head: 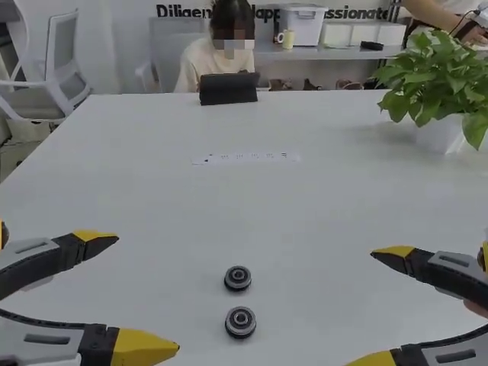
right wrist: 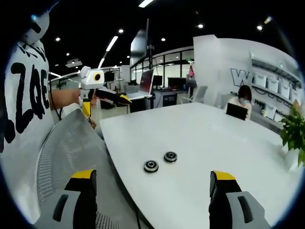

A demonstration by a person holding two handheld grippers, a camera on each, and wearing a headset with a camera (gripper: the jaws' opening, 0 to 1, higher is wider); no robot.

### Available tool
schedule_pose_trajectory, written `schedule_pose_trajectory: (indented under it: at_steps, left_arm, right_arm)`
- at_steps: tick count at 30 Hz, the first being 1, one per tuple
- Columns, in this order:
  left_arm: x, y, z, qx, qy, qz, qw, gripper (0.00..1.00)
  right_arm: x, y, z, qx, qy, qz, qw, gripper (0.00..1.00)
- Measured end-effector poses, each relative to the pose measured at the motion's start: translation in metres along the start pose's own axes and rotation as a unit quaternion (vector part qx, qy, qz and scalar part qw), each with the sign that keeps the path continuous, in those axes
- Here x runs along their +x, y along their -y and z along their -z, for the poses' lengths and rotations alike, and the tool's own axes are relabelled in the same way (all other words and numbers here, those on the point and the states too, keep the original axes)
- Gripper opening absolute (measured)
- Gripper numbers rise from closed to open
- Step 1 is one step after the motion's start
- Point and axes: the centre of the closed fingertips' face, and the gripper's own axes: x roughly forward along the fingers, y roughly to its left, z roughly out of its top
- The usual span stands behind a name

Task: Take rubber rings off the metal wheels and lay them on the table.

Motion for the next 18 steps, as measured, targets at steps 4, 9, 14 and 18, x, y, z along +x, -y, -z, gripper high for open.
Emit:
schedule_pose_trajectory:
  at_steps: [4,9,14,18]
  left_arm:
    - [-0.0005,-0.0001,0.0032,-0.002,-0.004,0.000,1.0000,0.99]
    - [0.0004,0.0024,0.0045,0.001,-0.006,0.003,1.0000,0.99]
    - [-0.0004,0.0019,0.0050,0.004,-0.009,0.001,1.0000,0.99]
    - [-0.0009,0.0015,0.0052,0.005,-0.010,0.001,0.9999,0.99]
  right_arm:
    - [0.0007,-0.0003,-0.0007,0.000,0.001,-0.001,1.0000,0.99]
    - [0.0023,-0.0010,-0.0016,-0.001,0.002,-0.003,1.0000,0.99]
    - [0.0038,-0.0018,-0.0027,-0.003,0.001,-0.005,1.0000,0.99]
    - [0.0053,-0.0033,-0.0040,-0.005,0.000,-0.008,1.0000,0.99]
